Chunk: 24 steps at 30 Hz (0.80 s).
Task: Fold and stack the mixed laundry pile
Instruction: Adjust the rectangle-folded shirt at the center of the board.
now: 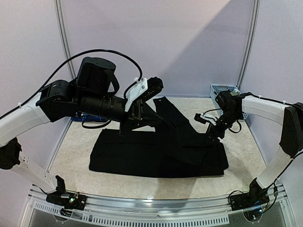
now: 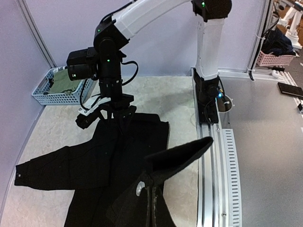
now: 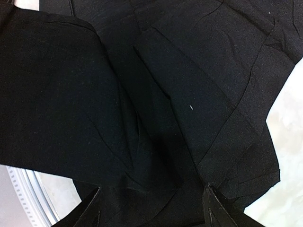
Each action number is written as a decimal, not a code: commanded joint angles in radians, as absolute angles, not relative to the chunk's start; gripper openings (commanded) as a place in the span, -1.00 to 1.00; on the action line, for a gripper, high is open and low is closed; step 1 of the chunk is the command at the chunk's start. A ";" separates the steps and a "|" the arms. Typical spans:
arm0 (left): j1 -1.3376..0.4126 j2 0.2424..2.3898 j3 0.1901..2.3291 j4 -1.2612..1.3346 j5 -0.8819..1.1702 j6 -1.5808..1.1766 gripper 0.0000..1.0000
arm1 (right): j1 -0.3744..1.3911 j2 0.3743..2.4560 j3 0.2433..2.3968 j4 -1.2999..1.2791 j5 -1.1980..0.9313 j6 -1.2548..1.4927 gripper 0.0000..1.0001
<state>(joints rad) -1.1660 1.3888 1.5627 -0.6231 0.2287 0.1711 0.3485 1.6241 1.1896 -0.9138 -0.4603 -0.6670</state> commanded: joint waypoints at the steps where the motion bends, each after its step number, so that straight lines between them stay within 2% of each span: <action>1: -1.184 1.362 1.541 -0.654 0.197 0.134 -1.00 | 0.351 1.629 1.180 -0.908 -0.464 -0.674 0.40; 12: -1.183 1.394 1.468 -0.679 0.213 0.173 -1.00 | 0.351 1.648 1.175 -0.931 -0.489 -0.696 0.40; 19: -1.180 1.415 1.479 -0.924 0.022 0.468 -1.00 | 0.351 1.650 1.165 -0.940 -0.522 -0.725 0.41; 24: -1.183 1.471 1.497 -0.991 0.003 0.608 -1.00 | 0.351 1.672 1.167 -0.937 -0.550 -0.743 0.41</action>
